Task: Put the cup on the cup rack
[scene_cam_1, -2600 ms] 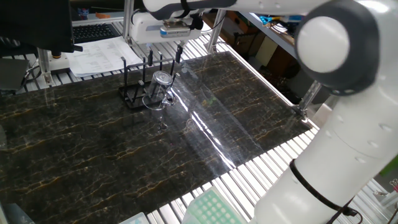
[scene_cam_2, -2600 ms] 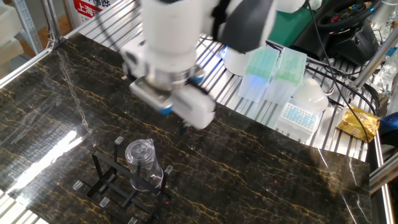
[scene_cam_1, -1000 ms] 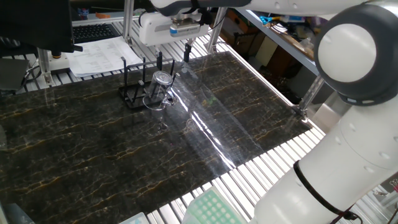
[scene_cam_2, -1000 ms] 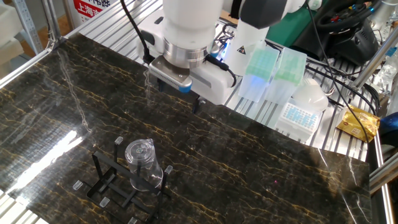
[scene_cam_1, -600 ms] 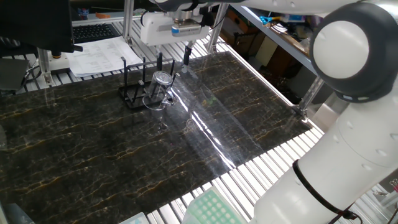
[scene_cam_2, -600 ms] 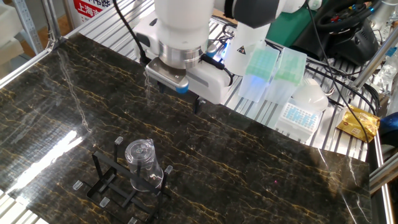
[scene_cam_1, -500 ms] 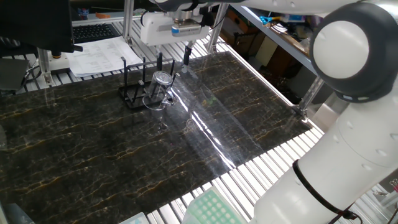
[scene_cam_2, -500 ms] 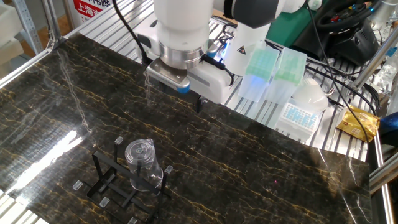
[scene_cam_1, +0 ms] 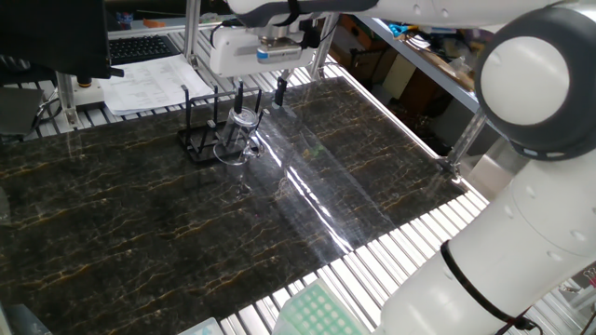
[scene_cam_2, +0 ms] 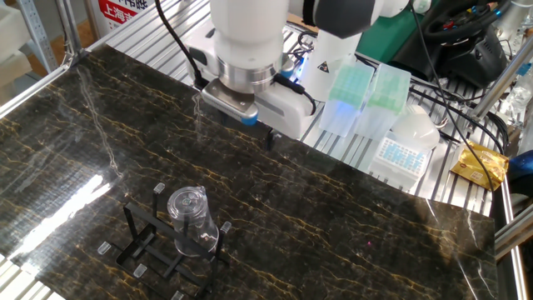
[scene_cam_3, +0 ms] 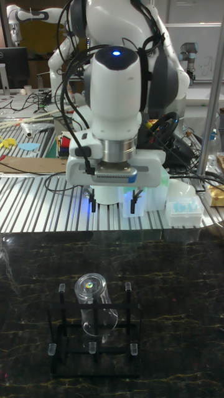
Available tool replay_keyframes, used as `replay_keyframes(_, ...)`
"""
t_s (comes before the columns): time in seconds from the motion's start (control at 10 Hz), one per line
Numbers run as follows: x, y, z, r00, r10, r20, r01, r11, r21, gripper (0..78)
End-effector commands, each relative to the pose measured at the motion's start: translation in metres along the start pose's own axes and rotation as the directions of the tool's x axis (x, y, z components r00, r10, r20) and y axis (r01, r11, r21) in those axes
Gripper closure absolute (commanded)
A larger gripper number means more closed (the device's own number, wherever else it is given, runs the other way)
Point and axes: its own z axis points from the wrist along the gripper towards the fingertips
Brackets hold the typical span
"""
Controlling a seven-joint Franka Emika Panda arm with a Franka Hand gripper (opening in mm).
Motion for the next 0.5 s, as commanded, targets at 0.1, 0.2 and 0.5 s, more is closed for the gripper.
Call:
replay_keyframes(0.1, 0.0002, 0.0, 0.0027, 1.0, -0.001, 0.012, 0.001, 1.0, 0.022, 0.1)
replay_keyframes(0.2, -0.0025, -0.0027, 0.0048, 1.0, -0.009, 0.012, 0.008, 1.0, 0.02, 0.1)
replay_keyframes(0.5, -0.0059, -0.0077, 0.0093, 0.999, -0.028, 0.016, 0.027, 1.0, 0.014, 0.1)
